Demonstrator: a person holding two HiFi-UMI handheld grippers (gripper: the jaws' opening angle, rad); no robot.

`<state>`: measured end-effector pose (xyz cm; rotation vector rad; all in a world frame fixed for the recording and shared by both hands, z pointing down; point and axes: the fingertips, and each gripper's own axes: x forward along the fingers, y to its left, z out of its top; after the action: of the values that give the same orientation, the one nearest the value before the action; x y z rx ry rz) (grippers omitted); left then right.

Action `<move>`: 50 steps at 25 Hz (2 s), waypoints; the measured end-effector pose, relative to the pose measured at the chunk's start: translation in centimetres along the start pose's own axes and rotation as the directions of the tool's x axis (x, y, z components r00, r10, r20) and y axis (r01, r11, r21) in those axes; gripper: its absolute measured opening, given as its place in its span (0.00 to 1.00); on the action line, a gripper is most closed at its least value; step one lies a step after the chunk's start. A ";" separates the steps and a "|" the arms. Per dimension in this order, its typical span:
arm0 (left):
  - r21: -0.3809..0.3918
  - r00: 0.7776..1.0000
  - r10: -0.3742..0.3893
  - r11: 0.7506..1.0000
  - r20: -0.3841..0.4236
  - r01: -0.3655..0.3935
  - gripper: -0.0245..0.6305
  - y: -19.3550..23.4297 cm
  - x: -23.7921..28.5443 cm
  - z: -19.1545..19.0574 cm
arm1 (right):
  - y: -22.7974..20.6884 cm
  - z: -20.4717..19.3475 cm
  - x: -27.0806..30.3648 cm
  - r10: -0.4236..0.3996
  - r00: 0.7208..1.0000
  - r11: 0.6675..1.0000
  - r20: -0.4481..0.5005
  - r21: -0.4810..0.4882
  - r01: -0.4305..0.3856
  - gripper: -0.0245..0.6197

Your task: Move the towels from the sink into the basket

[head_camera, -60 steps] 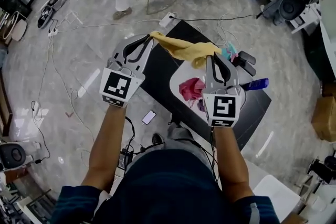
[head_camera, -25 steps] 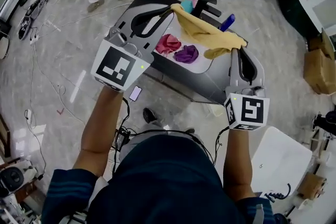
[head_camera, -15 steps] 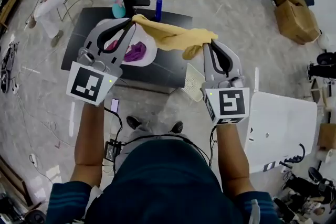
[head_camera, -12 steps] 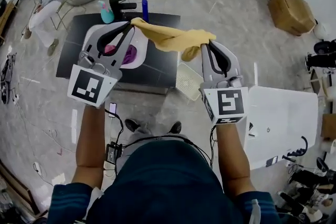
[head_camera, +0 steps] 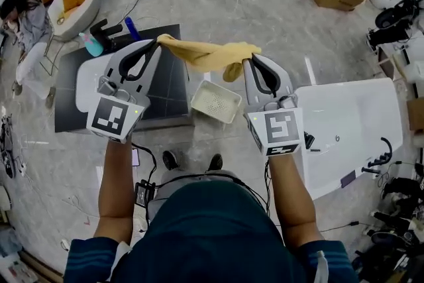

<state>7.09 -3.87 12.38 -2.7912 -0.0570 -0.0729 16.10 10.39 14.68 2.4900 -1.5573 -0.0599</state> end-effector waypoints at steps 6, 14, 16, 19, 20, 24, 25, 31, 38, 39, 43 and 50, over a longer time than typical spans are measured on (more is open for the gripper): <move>0.009 0.993 -0.115 0.993 0.023 0.115 0.07 -2.0 3.8 -0.1 | -2.8 -1.6 -1.8 -0.097 0.995 0.995 -0.039 0.008 0.098 0.08; -0.019 0.957 -0.279 0.959 0.073 0.281 0.07 -3.2 5.9 -0.5 | -2.9 -2.4 -3.6 -0.263 0.961 0.964 -0.089 0.007 0.264 0.08; -0.020 0.947 -0.309 0.950 0.087 0.312 0.07 -3.2 5.9 -0.9 | -2.3 -2.8 -3.9 -0.297 0.950 0.954 -0.099 0.004 0.299 0.08; -0.017 0.930 -0.354 0.934 0.099 0.357 0.07 -3.3 5.7 -1.5 | -1.2 -3.3 -4.6 -0.340 0.934 0.940 -0.111 0.003 0.342 0.08; -0.015 0.925 -0.366 0.929 0.101 0.369 0.07 -3.3 5.7 -1.8 | -0.9 -3.5 -4.8 -0.352 0.929 0.935 -0.114 0.006 0.355 0.08; -0.023 0.903 -0.418 0.906 0.099 0.422 0.07 -4.0 5.9 -3.3 | -0.2 -4.7 -5.5 -0.390 0.911 0.918 -0.133 0.017 0.396 0.08; -0.027 0.898 -0.430 0.900 0.097 0.434 0.07 -4.4 6.2 -3.7 | -0.2 -5.2 -5.7 -0.396 0.907 0.915 -0.139 0.022 0.403 0.08; -0.074 0.891 -0.449 0.888 0.063 0.453 0.07 -6.5 8.9 -6.4 | -1.5 -8.5 -5.9 -0.400 0.901 0.909 -0.168 0.055 0.414 0.08; -0.136 0.907 -0.422 0.898 0.010 0.419 0.07 -8.8 13.7 -9.5 | -5.3 -13.4 -5.2 -0.371 0.907 0.916 -0.200 0.084 0.393 0.08; -0.143 0.908 -0.419 0.898 0.002 0.415 0.07 -9.2 14.6 -9.9 | -6.1 -14.1 -5.0 -0.367 0.908 0.917 -0.203 0.088 0.390 0.08; -0.176 0.909 -0.417 0.896 -0.023 0.407 0.07 -11.0 18.1 -12.4 | -8.9 -17.5 -4.1 -0.353 0.909 0.921 -0.221 0.091 0.380 0.08; -0.184 0.890 -0.449 0.884 -0.085 0.429 0.07 -12.9 22.7 -18.0 | -11.7 -24.3 -1.5 -0.310 0.911 0.931 -0.270 0.107 0.348 0.08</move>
<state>28.34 2.78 35.00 -2.8672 -0.6849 -0.3799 29.20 20.27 36.06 2.7273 -1.0667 0.3231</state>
